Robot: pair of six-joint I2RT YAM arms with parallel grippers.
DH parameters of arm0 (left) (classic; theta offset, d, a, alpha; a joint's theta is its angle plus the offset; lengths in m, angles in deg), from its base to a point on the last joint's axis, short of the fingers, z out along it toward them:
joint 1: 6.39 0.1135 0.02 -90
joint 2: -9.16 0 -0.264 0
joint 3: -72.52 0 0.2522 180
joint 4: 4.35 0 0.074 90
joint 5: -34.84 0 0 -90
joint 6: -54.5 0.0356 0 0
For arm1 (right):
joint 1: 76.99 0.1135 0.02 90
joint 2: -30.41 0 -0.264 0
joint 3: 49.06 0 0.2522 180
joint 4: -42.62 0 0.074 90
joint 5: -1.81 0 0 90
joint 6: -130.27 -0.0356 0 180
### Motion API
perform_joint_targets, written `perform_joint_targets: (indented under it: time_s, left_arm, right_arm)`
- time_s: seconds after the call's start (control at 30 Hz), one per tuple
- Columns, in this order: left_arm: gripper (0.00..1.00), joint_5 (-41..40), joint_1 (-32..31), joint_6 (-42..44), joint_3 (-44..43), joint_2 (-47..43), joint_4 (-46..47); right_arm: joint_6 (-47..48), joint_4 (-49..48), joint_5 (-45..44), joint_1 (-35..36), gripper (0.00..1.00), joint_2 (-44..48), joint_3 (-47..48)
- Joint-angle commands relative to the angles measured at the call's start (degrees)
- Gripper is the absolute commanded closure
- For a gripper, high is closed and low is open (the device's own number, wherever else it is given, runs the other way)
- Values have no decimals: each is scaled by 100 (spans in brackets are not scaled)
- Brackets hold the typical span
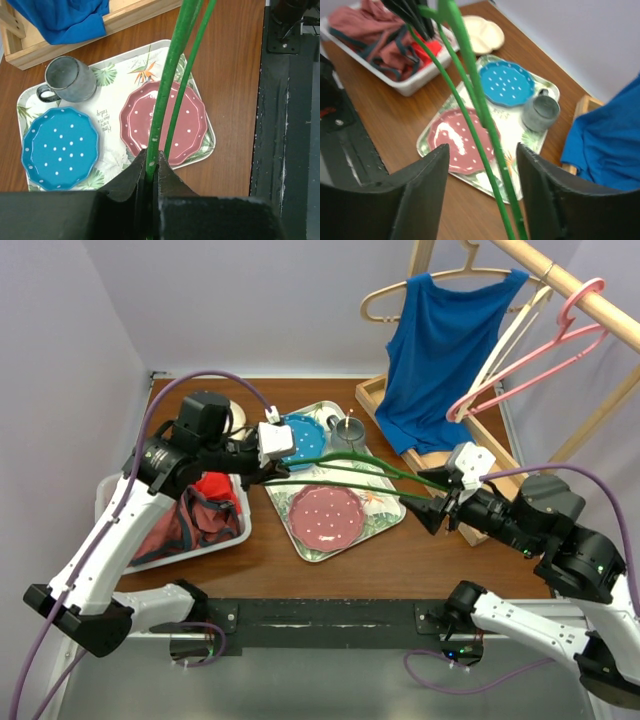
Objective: Remove the tank top from the hanger
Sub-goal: Place the hanger at the clothesline.
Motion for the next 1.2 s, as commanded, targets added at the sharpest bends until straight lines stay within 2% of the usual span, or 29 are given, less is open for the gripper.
perform_joint_targets:
  time_s: [0.0, 0.1, 0.4, 0.43, 0.57, 0.73, 0.9, 0.93, 0.97, 1.03, 1.07, 1.1, 1.17]
  left_arm:
    - [100, -5, 78, -277, 127, 72, 330]
    - [100, 21, 86, -294, 417, -51, 523]
    - [100, -208, 78, -224, 910, -367, 700]
    - [100, -251, 78, -233, 936, -393, 726]
    - [100, -585, 78, -444, 1182, -587, 989]
    - [100, -392, 78, -435, 1630, -929, 1315]
    - [100, -304, 78, -400, 1657, -921, 1297]
    - [100, -304, 78, -391, 1631, -895, 1289]
    - [100, -304, 78, -373, 1605, -869, 1228]
    - [100, -304, 78, -373, 1534, -755, 1183]
    - [100, -304, 86, -365, 1517, -711, 1148]
    - [100, -330, 78, -356, 1473, -675, 1122]
    - [100, -365, 78, -330, 1429, -579, 1034]
  right_arm:
    - [168, -334, 1089, 9, 27, -378, 577]
    - [387, -316, 1450, 18, 18, -774, 903]
    - [1371, -79, 2050, 18, 16, -1355, 1800]
    - [1442, -140, 1936, 9, 16, -1381, 1835]
    - [629, -903, 164, 18, 18, -1627, 1949]
    - [502, -1836, 159, 9, 23, -1988, 1853]
    - [2468, -1838, 1887, 18, 18, -1979, 1545]
    - [2776, -1654, 1978, 18, 18, -2040, 1606]
    - [3518, -1426, 2031, 9, 18, -2102, 1711]
    - [4095, -1029, 1718, 9, 19, -2199, 1887]
    - [4785, -811, 1724, 9, 19, -2321, 1984]
    - [5227, -225, 1768, 9, 21, -2383, 2159]
    - [5668, -88, 1489, 18, 24, -2541, 2248]
